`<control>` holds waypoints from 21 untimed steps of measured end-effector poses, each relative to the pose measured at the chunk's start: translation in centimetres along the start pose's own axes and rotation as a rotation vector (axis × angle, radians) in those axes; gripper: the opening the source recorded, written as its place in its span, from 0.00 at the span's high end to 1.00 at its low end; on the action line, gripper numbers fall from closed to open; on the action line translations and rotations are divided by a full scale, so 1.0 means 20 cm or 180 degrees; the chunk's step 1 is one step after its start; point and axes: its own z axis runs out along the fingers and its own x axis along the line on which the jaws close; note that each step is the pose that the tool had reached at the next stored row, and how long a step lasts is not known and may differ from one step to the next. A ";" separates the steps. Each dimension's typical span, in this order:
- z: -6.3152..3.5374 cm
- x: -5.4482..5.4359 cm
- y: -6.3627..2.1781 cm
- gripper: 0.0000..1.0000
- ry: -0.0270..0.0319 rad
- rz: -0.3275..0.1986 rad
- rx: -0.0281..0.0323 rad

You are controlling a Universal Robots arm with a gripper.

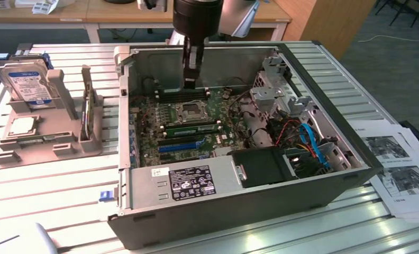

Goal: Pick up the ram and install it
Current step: 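Press down the ram until it locks into place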

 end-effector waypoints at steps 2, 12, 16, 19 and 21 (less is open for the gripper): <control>0.000 0.00 0.000 0.90 -0.0004 0.0114 -0.0001; 0.000 0.00 0.000 0.90 -0.0021 0.0637 -0.0004; 0.000 0.00 0.000 0.90 -0.0028 0.0847 -0.0005; 0.000 0.00 0.000 0.90 -0.0033 0.1006 -0.0006; 0.000 0.00 0.000 0.90 -0.0037 0.1112 -0.0007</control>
